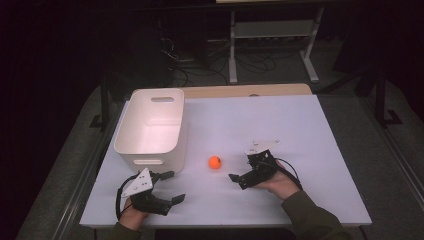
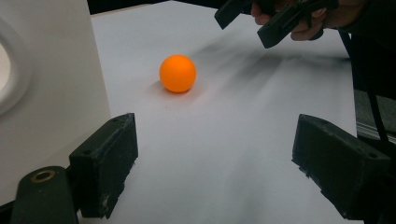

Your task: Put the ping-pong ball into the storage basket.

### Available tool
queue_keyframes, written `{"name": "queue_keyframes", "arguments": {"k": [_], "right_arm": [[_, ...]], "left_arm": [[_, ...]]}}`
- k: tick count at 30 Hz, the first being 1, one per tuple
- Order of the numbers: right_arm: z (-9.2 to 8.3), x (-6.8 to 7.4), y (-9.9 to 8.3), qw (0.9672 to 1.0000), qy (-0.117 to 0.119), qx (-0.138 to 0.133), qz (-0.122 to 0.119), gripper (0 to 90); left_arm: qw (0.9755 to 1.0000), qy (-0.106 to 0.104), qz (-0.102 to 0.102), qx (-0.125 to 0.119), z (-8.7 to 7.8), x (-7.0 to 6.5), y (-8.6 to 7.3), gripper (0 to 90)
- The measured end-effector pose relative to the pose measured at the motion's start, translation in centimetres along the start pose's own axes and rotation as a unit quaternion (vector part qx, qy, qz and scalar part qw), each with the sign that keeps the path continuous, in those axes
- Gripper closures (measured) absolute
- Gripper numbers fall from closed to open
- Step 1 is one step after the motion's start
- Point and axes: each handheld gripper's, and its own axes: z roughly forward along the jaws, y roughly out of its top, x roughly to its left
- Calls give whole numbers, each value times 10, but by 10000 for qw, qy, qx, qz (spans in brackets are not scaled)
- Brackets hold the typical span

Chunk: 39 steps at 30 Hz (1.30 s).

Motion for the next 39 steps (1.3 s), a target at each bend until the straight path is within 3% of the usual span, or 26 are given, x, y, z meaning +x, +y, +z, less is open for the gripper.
{"name": "queue_keyframes", "arguments": {"k": [39], "right_arm": [[25, 4, 24, 9998, 163, -13, -146, 0]], "left_arm": [[10000, -11, 6, -13, 0, 0, 0, 138]]}}
